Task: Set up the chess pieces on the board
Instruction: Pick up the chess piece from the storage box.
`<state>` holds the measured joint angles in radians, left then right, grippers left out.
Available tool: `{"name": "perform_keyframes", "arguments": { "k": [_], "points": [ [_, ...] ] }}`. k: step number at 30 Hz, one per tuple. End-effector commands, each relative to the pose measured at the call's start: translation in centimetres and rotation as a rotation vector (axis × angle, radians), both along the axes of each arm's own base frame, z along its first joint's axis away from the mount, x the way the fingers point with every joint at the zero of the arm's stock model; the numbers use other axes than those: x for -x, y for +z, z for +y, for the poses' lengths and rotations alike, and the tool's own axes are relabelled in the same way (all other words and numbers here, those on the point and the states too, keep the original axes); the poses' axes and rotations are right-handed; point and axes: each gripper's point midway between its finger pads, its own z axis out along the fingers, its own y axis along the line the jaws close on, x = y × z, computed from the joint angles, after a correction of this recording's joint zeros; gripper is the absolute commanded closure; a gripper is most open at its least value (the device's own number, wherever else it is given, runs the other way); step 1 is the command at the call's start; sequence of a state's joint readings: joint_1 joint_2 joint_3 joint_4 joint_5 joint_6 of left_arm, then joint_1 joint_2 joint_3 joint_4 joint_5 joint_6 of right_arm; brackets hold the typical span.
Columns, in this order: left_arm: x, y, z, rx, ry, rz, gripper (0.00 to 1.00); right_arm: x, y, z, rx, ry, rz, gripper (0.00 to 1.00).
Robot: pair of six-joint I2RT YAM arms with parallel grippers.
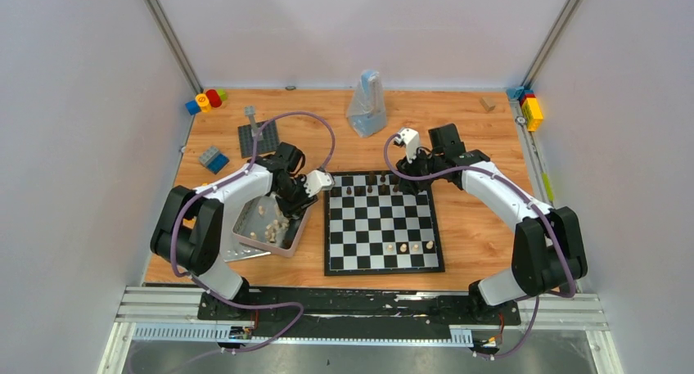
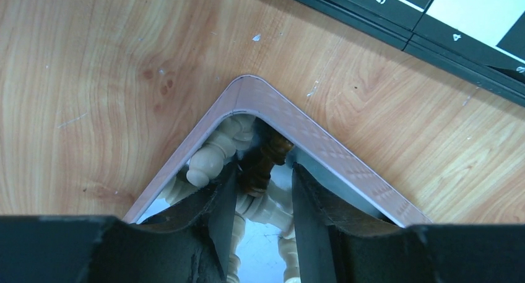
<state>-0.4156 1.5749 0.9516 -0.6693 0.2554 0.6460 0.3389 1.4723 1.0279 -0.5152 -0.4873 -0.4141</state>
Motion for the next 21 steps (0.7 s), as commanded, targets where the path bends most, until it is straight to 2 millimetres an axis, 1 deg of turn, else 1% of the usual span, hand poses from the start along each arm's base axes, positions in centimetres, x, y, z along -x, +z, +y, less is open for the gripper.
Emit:
{"name": "perform_keyframes", "arguments": {
  "k": [1,5,9,12,18,21],
  "points": [
    [-1.4,0.1,-0.3,0.006,-0.050,-0.048,0.56,-0.6,0.2,0.2,-0.002,0.013,-0.018,0.62],
    [-1.1,-0.4,0.3,-0.023,-0.053,-0.043,0.60,-0.6,0.1,0.2,0.000,0.013,-0.016,0.62],
    [-0.7,-0.2,0.8,-0.035,-0.050,-0.058,0.64,-0.6,0.0,0.2,0.001,0.015,-0.009,0.62],
    [-0.7,0.4,1.0,-0.034,-0.044,-0.080,0.67,-0.5,-0.1,0.3,-0.001,0.018,-0.006,0.62],
    [-0.5,1.1,1.1,-0.023,-0.037,-0.095,0.79,-0.6,0.3,0.4,-0.009,0.019,-0.008,0.62],
    [-0.6,2.2,1.0,-0.008,-0.030,-0.114,0.82,-0.5,0.5,0.5,-0.018,0.019,-0.008,0.62]
  ]
}}
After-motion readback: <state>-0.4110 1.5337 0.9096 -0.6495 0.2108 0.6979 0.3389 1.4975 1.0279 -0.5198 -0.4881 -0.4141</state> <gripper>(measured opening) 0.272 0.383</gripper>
